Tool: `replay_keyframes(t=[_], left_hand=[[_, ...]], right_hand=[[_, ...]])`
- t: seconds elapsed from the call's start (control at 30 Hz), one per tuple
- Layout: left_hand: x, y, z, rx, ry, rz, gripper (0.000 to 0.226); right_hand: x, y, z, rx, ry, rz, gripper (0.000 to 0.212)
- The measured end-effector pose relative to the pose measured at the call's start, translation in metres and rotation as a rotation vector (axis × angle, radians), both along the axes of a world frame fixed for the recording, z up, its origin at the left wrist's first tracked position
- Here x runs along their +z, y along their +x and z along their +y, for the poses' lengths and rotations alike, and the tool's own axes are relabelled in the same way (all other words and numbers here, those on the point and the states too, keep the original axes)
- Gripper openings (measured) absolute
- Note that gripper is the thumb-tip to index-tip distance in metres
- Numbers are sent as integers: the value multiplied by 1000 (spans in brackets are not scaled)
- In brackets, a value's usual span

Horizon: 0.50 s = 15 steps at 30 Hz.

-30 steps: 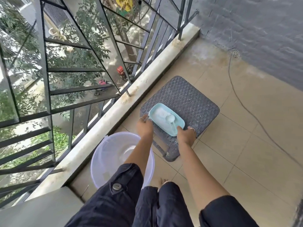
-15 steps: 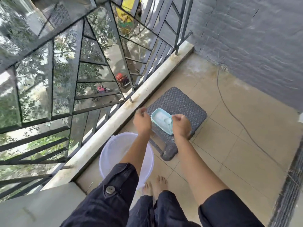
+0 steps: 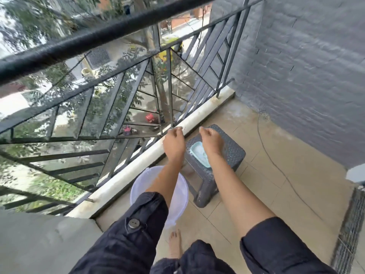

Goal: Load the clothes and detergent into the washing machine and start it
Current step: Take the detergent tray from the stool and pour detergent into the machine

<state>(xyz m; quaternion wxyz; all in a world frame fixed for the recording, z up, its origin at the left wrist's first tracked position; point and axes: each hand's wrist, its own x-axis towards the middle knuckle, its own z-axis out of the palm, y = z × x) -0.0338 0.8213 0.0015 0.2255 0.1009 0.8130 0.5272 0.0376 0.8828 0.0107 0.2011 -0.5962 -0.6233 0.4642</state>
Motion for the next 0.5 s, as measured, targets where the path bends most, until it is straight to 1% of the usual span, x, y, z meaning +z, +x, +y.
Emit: replay_keyframes(t=[0.17, 0.37, 0.5], left_hand=[[25, 7, -31, 39, -4, 40, 29], [38, 14, -90, 131, 12, 84, 27], [47, 26, -142, 165, -45, 175, 28]], right_hand=[[20, 2, -37, 35, 61, 49, 25], [38, 9, -86, 76, 162, 101, 25], [45, 20, -129, 139, 204, 148, 24]])
